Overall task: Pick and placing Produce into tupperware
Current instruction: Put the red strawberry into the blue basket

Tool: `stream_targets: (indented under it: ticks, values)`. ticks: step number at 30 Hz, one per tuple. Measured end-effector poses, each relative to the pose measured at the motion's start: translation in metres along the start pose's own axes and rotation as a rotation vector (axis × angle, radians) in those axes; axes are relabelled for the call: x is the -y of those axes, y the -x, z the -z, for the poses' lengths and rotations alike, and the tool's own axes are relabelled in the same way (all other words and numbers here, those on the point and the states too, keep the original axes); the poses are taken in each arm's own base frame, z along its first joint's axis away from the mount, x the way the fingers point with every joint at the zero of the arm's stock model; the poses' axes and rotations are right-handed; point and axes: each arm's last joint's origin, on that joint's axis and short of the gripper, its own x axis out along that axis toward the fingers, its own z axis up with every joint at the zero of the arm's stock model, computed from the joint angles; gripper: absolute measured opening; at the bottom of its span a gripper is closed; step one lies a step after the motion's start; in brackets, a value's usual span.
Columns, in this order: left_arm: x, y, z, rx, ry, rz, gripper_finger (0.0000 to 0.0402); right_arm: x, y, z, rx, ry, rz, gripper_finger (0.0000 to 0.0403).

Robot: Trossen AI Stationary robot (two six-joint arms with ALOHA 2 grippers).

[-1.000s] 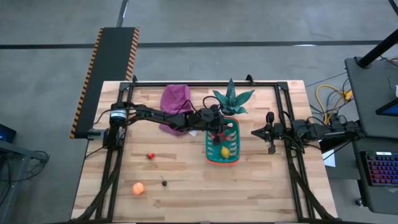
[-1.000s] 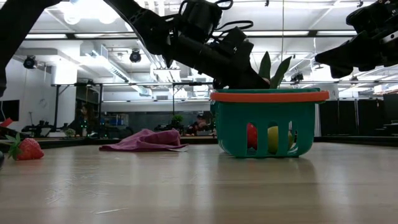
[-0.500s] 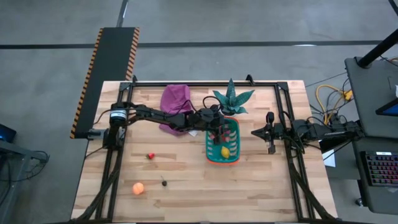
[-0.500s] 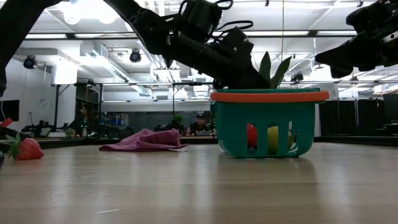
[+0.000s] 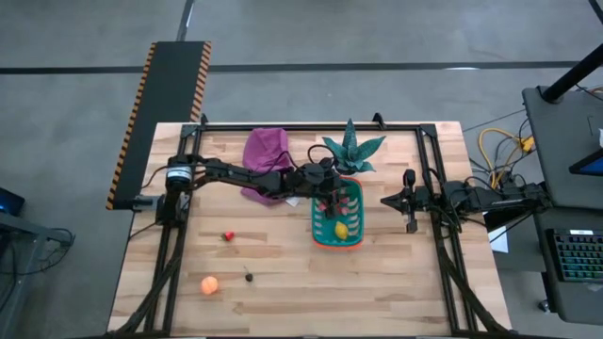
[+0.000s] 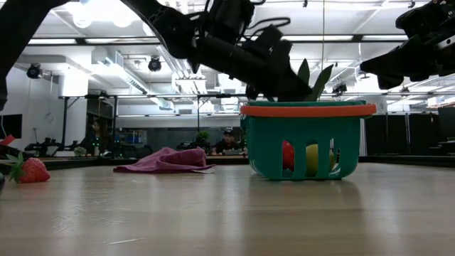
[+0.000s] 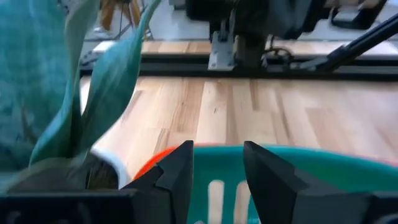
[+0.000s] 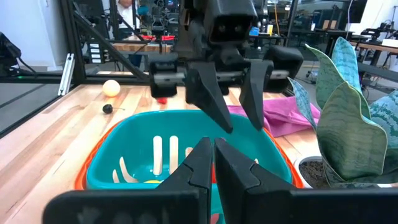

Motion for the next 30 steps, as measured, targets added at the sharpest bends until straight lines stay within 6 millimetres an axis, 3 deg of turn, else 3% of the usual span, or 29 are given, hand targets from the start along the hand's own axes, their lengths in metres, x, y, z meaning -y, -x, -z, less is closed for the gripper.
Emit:
stream_targets:
  ticks: [10, 23, 30]
  values:
    - [0.007, 0.023, -0.040, 0.111, -0.002, 0.019, 0.0125, 0.000, 0.000, 0.000, 0.000, 0.000, 0.000, 0.0009]
    - [0.006, 0.066, -0.103, 0.450, 0.048, 0.083, 0.0125, 0.000, 0.000, 0.000, 0.001, 0.000, -0.001, 0.0009]
    - [0.027, 0.113, -0.139, 0.607, -0.195, 0.215, 0.0125, 0.000, 0.000, 0.000, 0.002, 0.023, 0.000, 0.0009]
